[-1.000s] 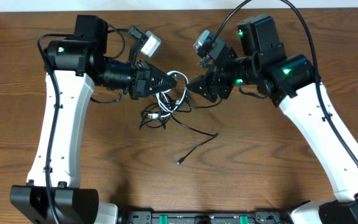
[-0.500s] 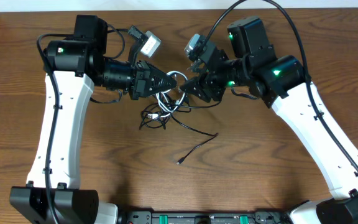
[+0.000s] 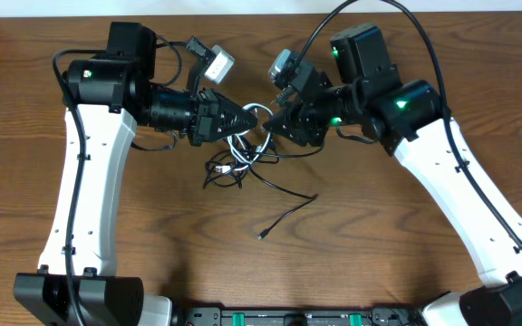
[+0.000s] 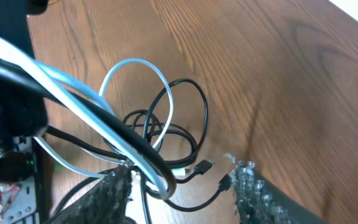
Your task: Untangle cables
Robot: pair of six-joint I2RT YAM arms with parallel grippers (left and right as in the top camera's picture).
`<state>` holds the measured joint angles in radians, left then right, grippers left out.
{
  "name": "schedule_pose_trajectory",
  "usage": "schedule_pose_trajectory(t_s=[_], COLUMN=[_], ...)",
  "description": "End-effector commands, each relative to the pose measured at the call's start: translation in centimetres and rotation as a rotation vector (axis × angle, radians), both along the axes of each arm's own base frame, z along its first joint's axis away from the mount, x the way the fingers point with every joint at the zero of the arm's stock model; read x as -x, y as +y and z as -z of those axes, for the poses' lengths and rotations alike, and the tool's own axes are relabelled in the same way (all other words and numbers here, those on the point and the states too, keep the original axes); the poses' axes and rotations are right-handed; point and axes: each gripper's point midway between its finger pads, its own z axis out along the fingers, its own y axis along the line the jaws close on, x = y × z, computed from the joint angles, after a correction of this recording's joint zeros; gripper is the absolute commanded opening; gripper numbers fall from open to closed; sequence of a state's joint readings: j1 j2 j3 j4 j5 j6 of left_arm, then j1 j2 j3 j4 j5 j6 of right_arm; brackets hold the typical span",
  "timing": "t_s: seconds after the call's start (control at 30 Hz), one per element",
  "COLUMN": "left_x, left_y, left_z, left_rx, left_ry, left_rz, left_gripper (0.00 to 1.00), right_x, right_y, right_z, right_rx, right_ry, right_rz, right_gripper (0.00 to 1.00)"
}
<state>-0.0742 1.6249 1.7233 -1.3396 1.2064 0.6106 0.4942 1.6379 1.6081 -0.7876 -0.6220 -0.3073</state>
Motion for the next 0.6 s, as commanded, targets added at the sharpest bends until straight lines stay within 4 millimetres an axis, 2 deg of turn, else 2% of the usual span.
schedule_pose_trajectory(t_s=[0.0,0.13,0.2,0.23,0.3,0.33,0.57], left_x=[0.8,0.8,0.8,0.7,0.7,0.7,0.6], left_y=[-0.3,-0.3,-0.3,-0.3,-0.3,-0.3,-0.1], left_z=[-2.0,-2.0,-2.0,-2.0,-2.0,-2.0,-1.6], left_rx=[0.043,0.043,0.043,0.043,0.04,0.04,0.015], left_ry=[-0.069,-0.068,-0.07,-0.072,-0.073,-0.072,-0.075], left_rz=[0.024,0.024,0.024,0.024,0.023,0.023,0.016], left_gripper=[0.08,0.08,0.08,0.08,0.08,0.08,0.08], right_x=[0.0,-0.1,-0.2,-0.3,-0.3,-0.4,-2.0], right_y=[0.9,1.5,1.8,1.9,2.0,1.9,-0.2], right_z=[0.2,0.3,0.3,0.4,0.4,0.4,2.2], right_rx=[-0.009,-0.015,-0.019,-0.019,-0.018,-0.015,0.114], right_ry=[0.002,-0.005,-0.013,-0.015,-0.019,-0.019,-0.026], right_rz=[-0.028,-0.036,-0.042,-0.043,-0.041,-0.037,0.099], right_gripper=[0.47,0.45,0.39,0.33,0.06,0.01,0.01])
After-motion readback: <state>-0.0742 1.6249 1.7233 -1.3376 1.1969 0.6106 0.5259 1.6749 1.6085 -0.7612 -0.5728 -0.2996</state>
